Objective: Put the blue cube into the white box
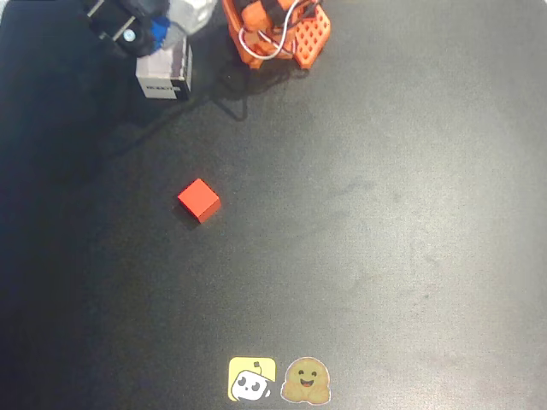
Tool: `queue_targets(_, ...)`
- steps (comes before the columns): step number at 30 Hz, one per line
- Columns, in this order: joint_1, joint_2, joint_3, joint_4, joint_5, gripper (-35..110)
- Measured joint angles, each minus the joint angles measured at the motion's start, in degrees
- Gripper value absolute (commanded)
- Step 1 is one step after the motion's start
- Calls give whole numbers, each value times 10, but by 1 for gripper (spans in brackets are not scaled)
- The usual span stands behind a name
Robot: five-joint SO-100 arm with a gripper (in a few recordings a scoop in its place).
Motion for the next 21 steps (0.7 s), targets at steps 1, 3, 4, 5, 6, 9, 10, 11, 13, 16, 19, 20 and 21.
queue_targets(1, 1, 11, 11, 0, 4, 0)
queue_targets(3, -1, 41, 40, 0, 11, 0)
queue_targets(4, -1, 56, 53, 0, 13, 0)
queue_targets(5, -1, 69, 63, -3, 16, 0)
queue_targets(6, 0, 72, 70, -6, 17, 0)
queue_targets(9, 4, 68, 87, -18, 26, 0)
queue_targets(10, 3, 70, 93, -25, 28, 0)
queue_targets(11, 3, 69, 99, -33, 30, 0)
queue_targets(13, 3, 68, 109, -47, 33, 0)
queue_targets(16, 3, 68, 114, -60, 33, 1)
queue_targets(19, 3, 68, 115, -65, 33, 4)
queue_targets(20, 3, 69, 118, -67, 33, 5)
queue_targets(21, 3, 69, 121, -69, 33, 6)
